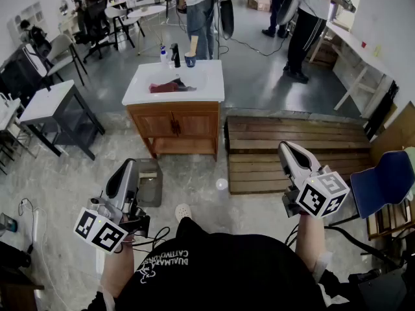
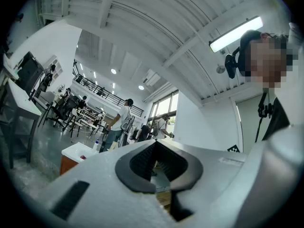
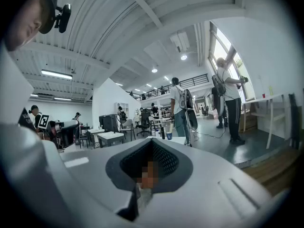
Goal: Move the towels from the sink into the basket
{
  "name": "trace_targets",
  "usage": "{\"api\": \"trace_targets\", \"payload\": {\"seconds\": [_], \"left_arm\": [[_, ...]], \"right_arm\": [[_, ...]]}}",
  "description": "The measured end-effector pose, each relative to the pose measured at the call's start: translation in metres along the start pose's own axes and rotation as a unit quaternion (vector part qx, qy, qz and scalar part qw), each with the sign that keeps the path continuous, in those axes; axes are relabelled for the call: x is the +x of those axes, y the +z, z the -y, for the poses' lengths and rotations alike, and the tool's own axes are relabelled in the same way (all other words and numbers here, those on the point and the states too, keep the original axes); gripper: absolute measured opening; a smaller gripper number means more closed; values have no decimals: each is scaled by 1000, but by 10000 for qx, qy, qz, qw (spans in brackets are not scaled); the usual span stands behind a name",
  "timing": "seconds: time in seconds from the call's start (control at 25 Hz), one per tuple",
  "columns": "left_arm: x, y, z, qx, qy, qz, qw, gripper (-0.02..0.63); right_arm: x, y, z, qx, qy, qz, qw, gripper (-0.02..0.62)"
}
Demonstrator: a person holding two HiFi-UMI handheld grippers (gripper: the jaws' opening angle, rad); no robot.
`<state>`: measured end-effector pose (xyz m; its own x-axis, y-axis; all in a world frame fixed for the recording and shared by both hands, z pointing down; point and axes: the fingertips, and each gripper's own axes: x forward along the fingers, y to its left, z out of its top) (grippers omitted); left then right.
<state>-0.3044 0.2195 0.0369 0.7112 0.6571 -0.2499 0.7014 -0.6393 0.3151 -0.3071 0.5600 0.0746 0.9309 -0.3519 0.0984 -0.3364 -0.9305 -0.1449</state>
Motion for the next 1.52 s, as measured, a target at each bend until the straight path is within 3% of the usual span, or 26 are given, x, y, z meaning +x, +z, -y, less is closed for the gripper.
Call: {"api": "trace_targets", "payload": {"seconds": [0.52, 0.8, 0.96, 1.2, 1.52], "left_arm": [[13, -7, -32, -55, 170, -87, 9998, 0], [52, -3, -87, 166, 73, -128, 9998, 0], [83, 6, -133, -15, 156, -31, 9999, -1], [132, 34, -198, 183, -56, 235, 9995, 0], [190, 53, -262, 279, -606, -10, 9978, -1]], "right_arm": [[34, -12, 5, -44, 59, -144, 9999, 2], [103, -3, 16, 119, 18, -71, 9999, 3], [147, 12, 23, 230, -25, 62, 9997, 3], [222, 39, 33, 81, -269, 188, 9994, 3], [312, 54, 35, 14, -419, 143, 9990, 3]]}}
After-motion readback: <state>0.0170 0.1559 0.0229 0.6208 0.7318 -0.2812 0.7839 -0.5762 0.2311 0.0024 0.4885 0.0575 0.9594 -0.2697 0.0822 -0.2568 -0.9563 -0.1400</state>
